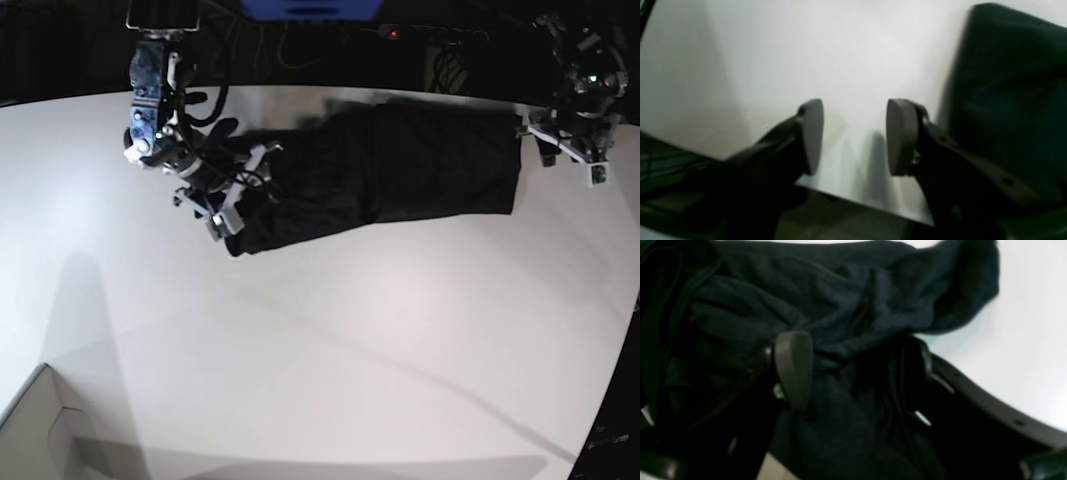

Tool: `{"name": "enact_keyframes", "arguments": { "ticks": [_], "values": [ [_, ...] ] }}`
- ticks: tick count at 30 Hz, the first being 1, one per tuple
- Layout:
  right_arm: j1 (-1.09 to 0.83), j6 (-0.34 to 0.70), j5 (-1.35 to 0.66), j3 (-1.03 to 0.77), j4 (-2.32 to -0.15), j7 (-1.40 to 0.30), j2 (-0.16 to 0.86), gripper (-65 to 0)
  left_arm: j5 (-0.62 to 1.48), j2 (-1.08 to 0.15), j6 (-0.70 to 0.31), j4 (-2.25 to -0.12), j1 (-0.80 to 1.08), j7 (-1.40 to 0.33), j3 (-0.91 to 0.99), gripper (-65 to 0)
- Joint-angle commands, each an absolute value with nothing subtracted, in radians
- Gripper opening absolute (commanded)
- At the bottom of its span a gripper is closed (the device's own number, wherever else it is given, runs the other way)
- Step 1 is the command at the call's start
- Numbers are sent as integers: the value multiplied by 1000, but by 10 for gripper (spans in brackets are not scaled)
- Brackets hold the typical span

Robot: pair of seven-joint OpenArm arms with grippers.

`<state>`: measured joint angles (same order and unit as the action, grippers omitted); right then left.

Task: Layout the t-shirt on the table in an organized manner, then fold the t-shirt properly
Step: 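Carry the strip end with the right gripper over onto the left half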

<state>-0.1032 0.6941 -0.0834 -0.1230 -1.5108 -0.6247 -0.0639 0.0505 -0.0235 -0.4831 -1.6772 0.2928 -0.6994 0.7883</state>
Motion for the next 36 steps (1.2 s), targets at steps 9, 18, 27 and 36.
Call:
{"name": "enact_keyframes", "arguments": {
  "ticks": [9, 18, 27, 36],
  "values": [
    [-97, 698, -87, -122, -1521, -630, -65, -557, 53, -13, -483, -1695, 292, -684, 792, -356],
    [-145, 698, -84, -93, -1716, -684, -81, -650, 48, -13, -483, -1695, 297, -684, 792, -356],
    [-199, 698, -79, 68, -1922, -759, -82, -650, 45, 1, -472, -1695, 298, -685, 716, -357],
    [-177, 698, -79, 352, -1972, -788, -77, -650, 45, 2, -470, -1695, 292, -685, 659, -358]
  ]
}}
